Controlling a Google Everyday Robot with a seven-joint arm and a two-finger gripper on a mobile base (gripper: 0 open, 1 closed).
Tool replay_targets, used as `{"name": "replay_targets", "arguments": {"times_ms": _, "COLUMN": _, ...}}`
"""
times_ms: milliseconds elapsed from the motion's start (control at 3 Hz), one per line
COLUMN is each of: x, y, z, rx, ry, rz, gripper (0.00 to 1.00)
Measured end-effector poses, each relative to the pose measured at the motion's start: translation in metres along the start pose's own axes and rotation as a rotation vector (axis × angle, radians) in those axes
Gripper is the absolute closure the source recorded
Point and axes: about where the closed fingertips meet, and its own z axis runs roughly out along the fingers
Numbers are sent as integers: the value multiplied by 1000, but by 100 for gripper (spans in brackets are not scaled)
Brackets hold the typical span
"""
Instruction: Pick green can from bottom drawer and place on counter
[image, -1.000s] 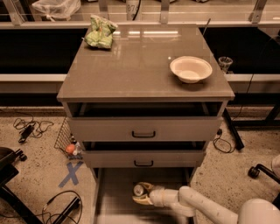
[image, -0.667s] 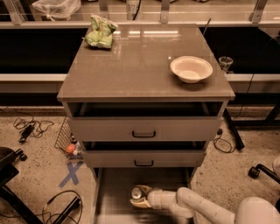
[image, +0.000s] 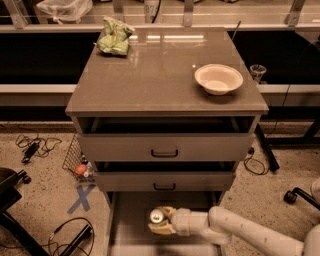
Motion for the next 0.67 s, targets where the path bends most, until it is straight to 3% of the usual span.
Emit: {"name": "replay_targets", "arguments": {"times_ms": 667, "x": -100, "y": 5, "z": -45, "rx": 35, "ry": -33, "rz": -2, "gripper": 100}}
